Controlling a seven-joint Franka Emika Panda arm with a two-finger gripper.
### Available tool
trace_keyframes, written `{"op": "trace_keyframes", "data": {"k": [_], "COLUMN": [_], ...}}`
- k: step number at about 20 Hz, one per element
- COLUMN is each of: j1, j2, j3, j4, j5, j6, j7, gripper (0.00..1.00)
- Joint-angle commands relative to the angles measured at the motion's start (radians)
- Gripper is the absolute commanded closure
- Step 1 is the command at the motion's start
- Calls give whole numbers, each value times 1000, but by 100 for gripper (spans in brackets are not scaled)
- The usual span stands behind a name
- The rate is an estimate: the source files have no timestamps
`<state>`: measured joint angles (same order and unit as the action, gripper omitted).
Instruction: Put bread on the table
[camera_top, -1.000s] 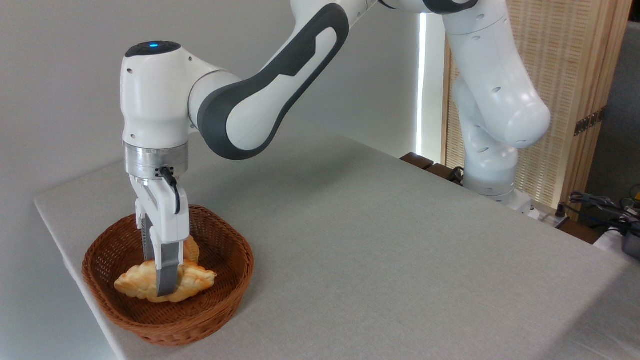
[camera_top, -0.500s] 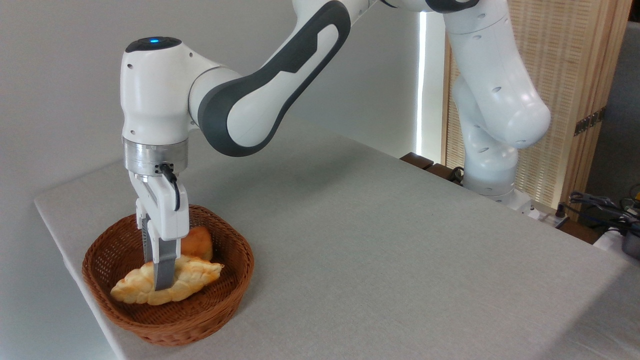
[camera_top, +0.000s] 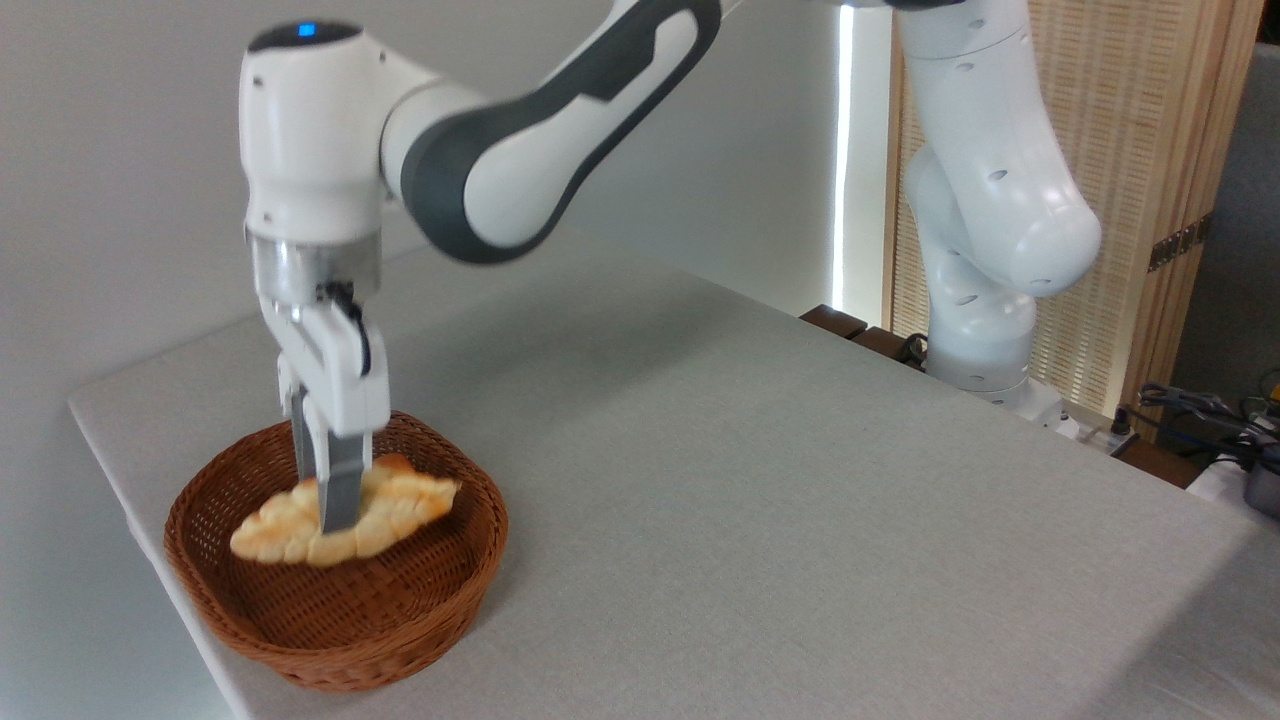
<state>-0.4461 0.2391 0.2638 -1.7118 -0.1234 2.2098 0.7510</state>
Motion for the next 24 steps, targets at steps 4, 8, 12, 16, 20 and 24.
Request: {"op": "trace_keyframes", "data": {"k": [4, 8, 12, 16, 20, 24], "j1": [-2, -9, -23, -48, -63, -63], "j2": [-136, -207, -294, -307, -271, -261], "j3": [9, 3, 0, -2, -2, -2], "j4": [-8, -40, -158, -271, -270, -270], "j5": [-21, -19, -10, -9, -4, -4], "j6": [-194, -378, -424, -424, -386, -329], "j7": [-19, -130, -131, -225, -231, -228], "gripper": [62, 55, 49, 8, 0, 0]}}
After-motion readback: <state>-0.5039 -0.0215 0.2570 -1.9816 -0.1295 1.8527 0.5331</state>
